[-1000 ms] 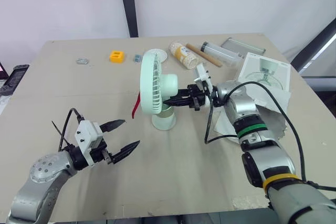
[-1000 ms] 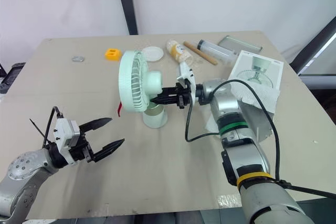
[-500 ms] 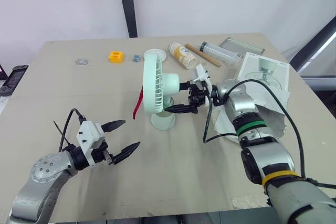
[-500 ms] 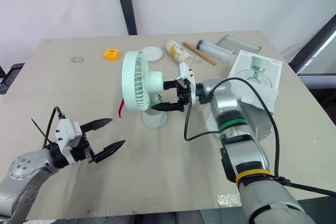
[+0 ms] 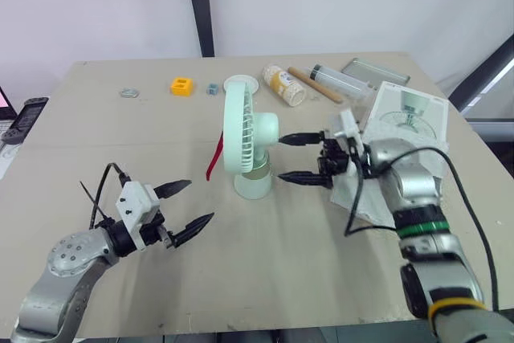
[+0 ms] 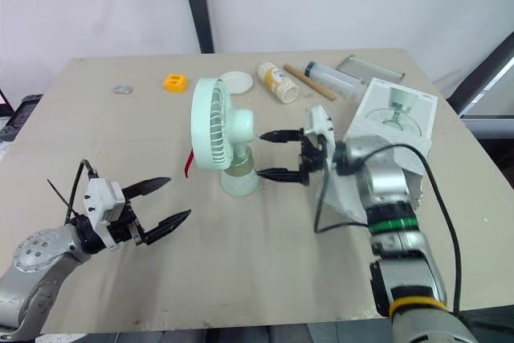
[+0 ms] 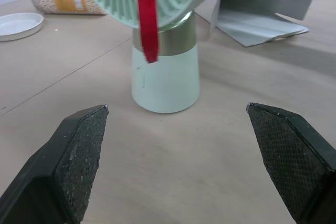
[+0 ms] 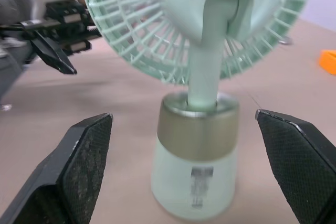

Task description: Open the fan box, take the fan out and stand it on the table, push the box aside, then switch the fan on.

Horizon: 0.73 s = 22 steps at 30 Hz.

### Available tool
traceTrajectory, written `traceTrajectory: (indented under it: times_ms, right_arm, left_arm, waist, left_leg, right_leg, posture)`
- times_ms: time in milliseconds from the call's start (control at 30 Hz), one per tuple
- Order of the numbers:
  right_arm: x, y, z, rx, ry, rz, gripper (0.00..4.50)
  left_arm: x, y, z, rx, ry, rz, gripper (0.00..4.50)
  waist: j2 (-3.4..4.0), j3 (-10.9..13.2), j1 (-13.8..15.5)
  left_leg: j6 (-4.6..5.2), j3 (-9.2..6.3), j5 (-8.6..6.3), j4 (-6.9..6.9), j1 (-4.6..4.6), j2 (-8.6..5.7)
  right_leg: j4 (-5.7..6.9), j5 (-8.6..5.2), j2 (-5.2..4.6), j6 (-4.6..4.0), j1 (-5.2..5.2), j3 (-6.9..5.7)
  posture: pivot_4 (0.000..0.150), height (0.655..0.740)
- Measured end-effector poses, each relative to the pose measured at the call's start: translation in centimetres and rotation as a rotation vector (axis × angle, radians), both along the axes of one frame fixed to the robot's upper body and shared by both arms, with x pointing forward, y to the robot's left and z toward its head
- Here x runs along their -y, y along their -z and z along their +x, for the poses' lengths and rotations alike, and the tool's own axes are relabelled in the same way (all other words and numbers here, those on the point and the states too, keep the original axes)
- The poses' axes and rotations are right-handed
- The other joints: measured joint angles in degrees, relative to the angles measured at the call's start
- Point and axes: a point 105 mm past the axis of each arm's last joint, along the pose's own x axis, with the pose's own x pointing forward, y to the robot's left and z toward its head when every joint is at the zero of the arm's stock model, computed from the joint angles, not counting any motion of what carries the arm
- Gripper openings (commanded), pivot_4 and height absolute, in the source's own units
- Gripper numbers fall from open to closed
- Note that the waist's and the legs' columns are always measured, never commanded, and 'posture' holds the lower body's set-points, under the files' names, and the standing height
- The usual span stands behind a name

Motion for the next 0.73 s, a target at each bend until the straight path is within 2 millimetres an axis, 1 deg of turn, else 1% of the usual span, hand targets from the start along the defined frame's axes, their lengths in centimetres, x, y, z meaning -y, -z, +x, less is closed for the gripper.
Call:
traceTrajectory:
  times_ms: [133, 167, 200, 333, 367, 400, 567, 600, 733]
  right_arm:
    - [0.5, 1.1, -1.9, 0.018, 0.153, 0.042, 4.47]
    - [0.5, 1.4, -2.2, 0.009, 0.168, 0.045, 4.47]
    - [0.6, 2.2, -2.7, 0.002, 0.205, 0.044, 4.47]
    - [1.2, 5.5, -3.9, -0.055, 0.358, 0.047, 4.47]
    - [1.6, 6.7, -4.3, -0.07, 0.405, 0.036, 4.47]
    - [1.8, 7.3, -4.6, -0.074, 0.43, 0.031, 4.47]
    - [2.1, 8.0, -4.9, -0.026, 0.48, 0.013, 4.47]
    - [2.1, 8.4, -4.8, -0.005, 0.505, 0.012, 4.47]
    - [1.9, 9.4, -4.8, -0.002, 0.522, 0.009, 4.47]
  left_arm:
    - [-0.3, 0.2, 0.5, -0.016, -0.065, -0.022, 4.5]
    - [-0.3, 0.3, 0.6, -0.021, -0.075, -0.027, 4.5]
    - [-0.2, 0.6, 0.7, -0.03, -0.091, -0.03, 4.5]
    - [-0.2, 1.6, 0.8, -0.054, -0.131, -0.009, 4.5]
    - [-0.2, 2.3, 0.7, -0.072, -0.144, 0.0, 4.5]
    - [-0.2, 2.9, 0.8, -0.09, -0.16, 0.003, 4.5]
    - [-0.3, 5.0, 0.7, -0.144, -0.193, 0.038, 4.5]
    - [-0.6, 6.2, 0.8, -0.168, -0.225, 0.058, 4.5]
    - [-0.9, 7.2, 1.1, -0.178, -0.271, 0.071, 4.5]
  waist:
    - [0.0, -0.02, 0.05]
    - [0.0, -0.02, 0.05]
    - [0.0, -0.02, 0.2]
    - [0.01, -0.03, 0.36]
    - [0.01, -0.03, 0.38]
    - [0.02, -0.03, 0.3]
    - [0.02, -0.03, 0.28]
    - [0.02, -0.03, 0.29]
    - [0.02, -0.04, 0.33]
  left_leg:
    - [0.13, 0.01, -0.07, 0.0, 0.05, 0.0]
    - [0.13, 0.0, -0.07, 0.0, 0.06, 0.0]
    - [0.13, 0.01, -0.07, 0.01, 0.05, -0.01]
    - [0.1, 0.02, -0.06, 0.0, 0.07, -0.02]
    - [0.08, 0.06, -0.04, 0.0, 0.07, -0.02]
    - [0.09, 0.09, -0.05, 0.0, 0.08, -0.02]
    - [0.16, 0.09, -0.08, -0.01, 0.19, 0.0]
    - [0.16, 0.09, -0.08, -0.01, 0.27, -0.01]
    - [0.13, 0.09, -0.06, -0.01, 0.27, -0.01]
  right_leg:
    - [0.02, 0.0, 0.01, 0.0, 0.06, 0.02]
    - [0.02, 0.0, 0.01, 0.0, 0.08, 0.02]
    - [0.02, 0.0, 0.01, 0.0, 0.07, 0.02]
    - [0.01, 0.0, 0.02, 0.0, 0.08, 0.03]
    - [0.01, 0.0, 0.03, 0.0, 0.07, 0.04]
    - [0.01, 0.0, 0.04, 0.0, 0.07, 0.07]
    - [0.02, 0.0, 0.1, 0.0, 0.15, 0.09]
    - [0.03, 0.0, 0.1, 0.0, 0.23, 0.09]
    - [0.03, 0.0, 0.09, 0.0, 0.22, 0.08]
  posture:
    - [0.15, 0.74]
    - [0.15, 0.74]
    - [0.15, 0.74]
    - [0.15, 0.74]
    - [0.15, 0.74]
    - [0.15, 0.74]
    - [0.15, 0.74]
    - [0.15, 0.74]
    - [0.15, 0.74]
